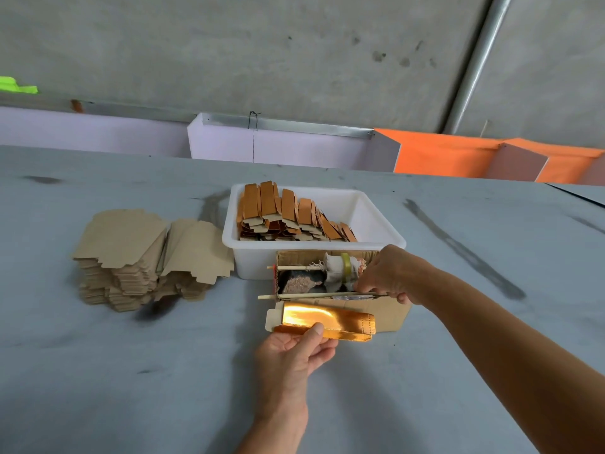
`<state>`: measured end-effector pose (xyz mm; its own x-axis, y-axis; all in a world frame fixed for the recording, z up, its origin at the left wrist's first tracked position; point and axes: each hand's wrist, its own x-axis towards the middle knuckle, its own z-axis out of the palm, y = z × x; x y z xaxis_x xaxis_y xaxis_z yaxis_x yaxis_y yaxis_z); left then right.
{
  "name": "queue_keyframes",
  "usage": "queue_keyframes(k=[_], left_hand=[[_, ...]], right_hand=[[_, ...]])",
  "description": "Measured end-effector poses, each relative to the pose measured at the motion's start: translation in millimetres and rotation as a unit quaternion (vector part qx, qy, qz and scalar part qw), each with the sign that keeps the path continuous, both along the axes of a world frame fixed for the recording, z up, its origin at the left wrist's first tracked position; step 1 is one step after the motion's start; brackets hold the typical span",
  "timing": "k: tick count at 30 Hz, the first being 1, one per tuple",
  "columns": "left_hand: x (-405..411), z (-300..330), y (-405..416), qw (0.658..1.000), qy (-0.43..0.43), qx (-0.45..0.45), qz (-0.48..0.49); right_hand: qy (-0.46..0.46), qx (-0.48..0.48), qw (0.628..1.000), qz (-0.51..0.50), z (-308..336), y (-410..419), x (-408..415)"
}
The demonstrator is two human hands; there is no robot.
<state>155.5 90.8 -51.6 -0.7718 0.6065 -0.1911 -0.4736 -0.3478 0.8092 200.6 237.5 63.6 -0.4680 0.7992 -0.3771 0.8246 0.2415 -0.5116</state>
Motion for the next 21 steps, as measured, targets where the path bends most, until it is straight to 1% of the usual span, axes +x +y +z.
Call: queue_keyframes(k=[6, 16, 21], left_hand=[[1.5, 2.1, -1.3, 1.0, 0.006, -0.003, -0.002], [2.3, 4.0, -1.2, 1.0, 0.006, -0.011, -0.002], [2.3, 3.8, -0.7, 1.0, 0.005, -0.013, -0.005]], right_hand=[[0.002, 0.009, 1.0, 0.004, -6.2, 2.0, -3.9], [-0.009, 0.075, 0.997, 0.007, -18.3, 6.9, -15.4], [0.001, 0.071, 0.997, 0.007, -18.5, 9.0, -18.2]])
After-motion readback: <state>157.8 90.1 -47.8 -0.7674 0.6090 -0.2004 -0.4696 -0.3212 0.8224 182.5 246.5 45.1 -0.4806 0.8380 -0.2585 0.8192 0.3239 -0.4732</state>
